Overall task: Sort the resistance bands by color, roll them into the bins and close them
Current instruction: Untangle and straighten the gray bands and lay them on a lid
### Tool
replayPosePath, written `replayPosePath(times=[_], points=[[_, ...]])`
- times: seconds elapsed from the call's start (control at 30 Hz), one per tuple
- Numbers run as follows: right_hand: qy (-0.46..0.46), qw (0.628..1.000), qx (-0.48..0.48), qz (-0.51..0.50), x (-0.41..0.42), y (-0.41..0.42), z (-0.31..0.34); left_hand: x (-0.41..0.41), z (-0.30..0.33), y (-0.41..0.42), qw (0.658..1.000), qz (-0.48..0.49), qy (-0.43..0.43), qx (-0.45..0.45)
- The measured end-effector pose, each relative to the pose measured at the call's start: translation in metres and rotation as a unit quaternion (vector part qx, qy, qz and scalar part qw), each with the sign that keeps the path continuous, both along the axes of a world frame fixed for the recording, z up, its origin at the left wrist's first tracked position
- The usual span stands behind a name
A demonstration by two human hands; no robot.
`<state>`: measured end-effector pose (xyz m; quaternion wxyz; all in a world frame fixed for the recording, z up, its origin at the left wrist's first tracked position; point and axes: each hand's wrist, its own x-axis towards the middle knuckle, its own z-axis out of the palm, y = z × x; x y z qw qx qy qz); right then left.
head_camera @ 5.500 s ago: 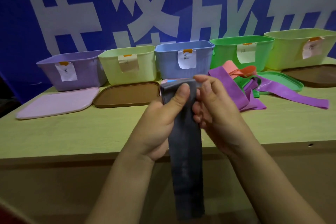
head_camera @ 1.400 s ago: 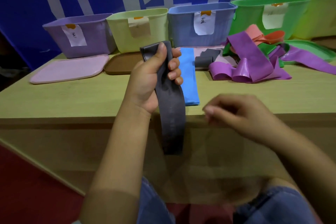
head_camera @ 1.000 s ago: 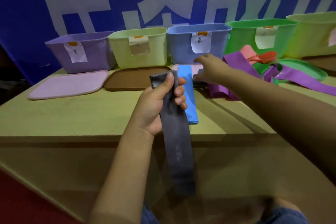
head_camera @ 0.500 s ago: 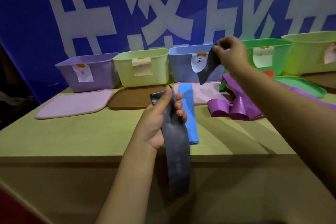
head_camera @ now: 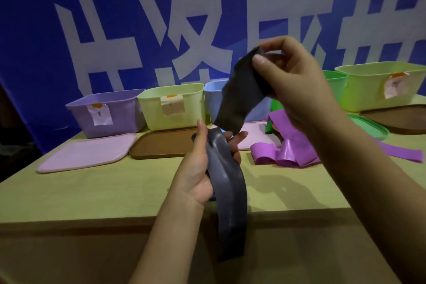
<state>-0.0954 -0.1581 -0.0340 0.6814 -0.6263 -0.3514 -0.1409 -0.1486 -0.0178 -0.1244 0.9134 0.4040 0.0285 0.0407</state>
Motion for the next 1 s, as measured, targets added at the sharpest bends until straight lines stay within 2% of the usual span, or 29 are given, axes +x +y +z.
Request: replayPosePath(times=[0.1,0.17,0.23,0.33,0.4,0.47,0.57,0.67,0.73,0.83,0.9,1.0], points=[[-0.058,0.993,-0.083,0.055,-0.031,-0.006,-0.025,-0.008,0.004,-0.005,0.999,0.006,-0.026,-0.017],[-0.116,0.978,-0.161,0.057,-0.044,-0.009,-0.047,-0.013,0.008,-0.008,0.999,0.01,-0.042,-0.028],[-0.175,0.962,-0.209,0.021,-0.051,-0.01,-0.066,-0.018,0.009,-0.008,0.999,0.019,-0.026,-0.002],[-0.213,0.952,-0.22,-0.009,-0.056,-0.013,-0.083,-0.02,0.006,-0.01,0.995,0.056,-0.019,0.077],[-0.2,0.955,-0.219,0.007,-0.057,-0.016,-0.086,-0.021,0.003,-0.013,0.992,0.07,-0.031,0.097],[-0.147,0.972,-0.183,0.03,-0.054,-0.02,-0.084,-0.023,0.001,-0.017,0.991,0.063,-0.047,0.108],[-0.149,0.982,-0.102,-0.049,-0.044,-0.019,-0.084,-0.022,-0.003,-0.023,0.986,0.066,-0.071,0.135],[-0.152,0.982,-0.063,-0.098,-0.038,-0.011,-0.09,-0.021,-0.004,-0.028,0.985,0.061,-0.067,0.146],[-0.095,0.993,-0.001,-0.065,-0.034,-0.009,-0.094,-0.021,-0.003,-0.026,0.989,0.037,-0.054,0.131],[-0.008,0.996,0.068,0.052,-0.022,-0.016,-0.094,-0.023,-0.003,-0.019,0.992,-0.013,-0.027,0.122],[0.012,0.995,0.041,0.093,-0.013,-0.019,-0.094,-0.022,-0.006,-0.016,0.991,-0.04,-0.017,0.124],[-0.008,0.991,-0.007,0.133,-0.008,-0.019,-0.094,-0.021,-0.009,-0.015,0.992,-0.069,-0.021,0.1]])
